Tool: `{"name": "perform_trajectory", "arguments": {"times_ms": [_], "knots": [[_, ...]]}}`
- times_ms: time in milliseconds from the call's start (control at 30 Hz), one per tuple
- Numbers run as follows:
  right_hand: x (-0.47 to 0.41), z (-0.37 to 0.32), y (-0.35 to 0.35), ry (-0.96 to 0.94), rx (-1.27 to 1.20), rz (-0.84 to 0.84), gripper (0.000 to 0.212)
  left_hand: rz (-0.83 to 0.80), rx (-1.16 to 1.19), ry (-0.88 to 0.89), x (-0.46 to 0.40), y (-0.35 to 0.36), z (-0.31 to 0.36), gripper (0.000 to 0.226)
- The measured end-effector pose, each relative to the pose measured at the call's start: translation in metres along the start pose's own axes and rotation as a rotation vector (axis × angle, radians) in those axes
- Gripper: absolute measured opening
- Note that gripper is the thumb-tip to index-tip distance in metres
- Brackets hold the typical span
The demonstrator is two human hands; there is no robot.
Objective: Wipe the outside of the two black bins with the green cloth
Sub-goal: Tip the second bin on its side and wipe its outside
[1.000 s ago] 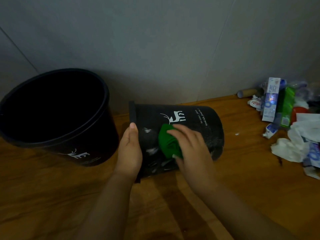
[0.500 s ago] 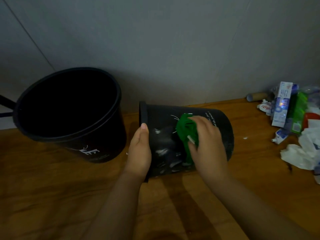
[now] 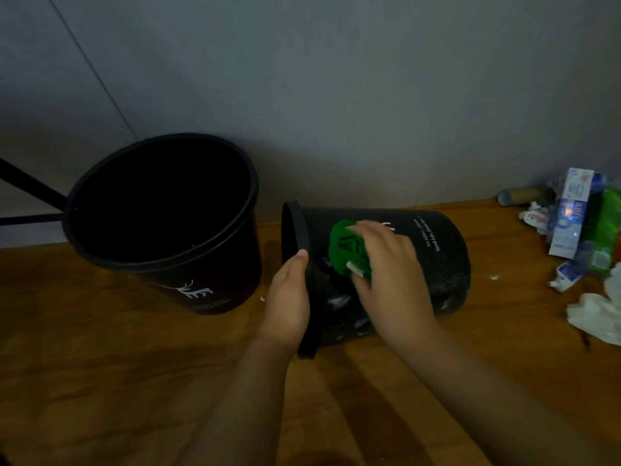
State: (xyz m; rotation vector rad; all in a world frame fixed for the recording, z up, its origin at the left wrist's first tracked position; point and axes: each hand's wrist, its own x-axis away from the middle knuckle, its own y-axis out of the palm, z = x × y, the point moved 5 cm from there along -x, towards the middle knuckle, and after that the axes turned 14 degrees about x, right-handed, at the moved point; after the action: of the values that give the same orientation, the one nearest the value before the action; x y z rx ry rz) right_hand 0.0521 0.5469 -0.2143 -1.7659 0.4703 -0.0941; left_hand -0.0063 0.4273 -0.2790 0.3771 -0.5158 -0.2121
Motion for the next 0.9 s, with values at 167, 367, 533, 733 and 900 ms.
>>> {"name": "perform_trajectory", "arguments": {"times_ms": [167, 367, 533, 733, 900], "knots": [[0.013, -0.01, -0.001, -0.175, -0.062, -0.137, 0.061, -0.062, -0.023, 0.016, 0.003, -0.001, 0.005, 0.045], [0.004, 0.011, -0.003, -0.013, -0.051, 0.006, 0.058, -0.064, -0.042, -0.015, -0.002, -0.003, 0.005, 0.041], [0.023, -0.011, 0.006, -0.197, -0.079, -0.09, 0.065, -0.077, -0.077, 0.005, 0.0, -0.003, 0.011, 0.051], [0.013, 0.001, 0.002, -0.125, -0.034, -0.041, 0.061, -0.074, -0.083, -0.021, -0.003, -0.002, 0.009, 0.049], [0.009, -0.01, 0.003, -0.173, -0.078, -0.056, 0.06, -0.056, -0.092, 0.004, -0.002, -0.001, 0.014, 0.048]]}}
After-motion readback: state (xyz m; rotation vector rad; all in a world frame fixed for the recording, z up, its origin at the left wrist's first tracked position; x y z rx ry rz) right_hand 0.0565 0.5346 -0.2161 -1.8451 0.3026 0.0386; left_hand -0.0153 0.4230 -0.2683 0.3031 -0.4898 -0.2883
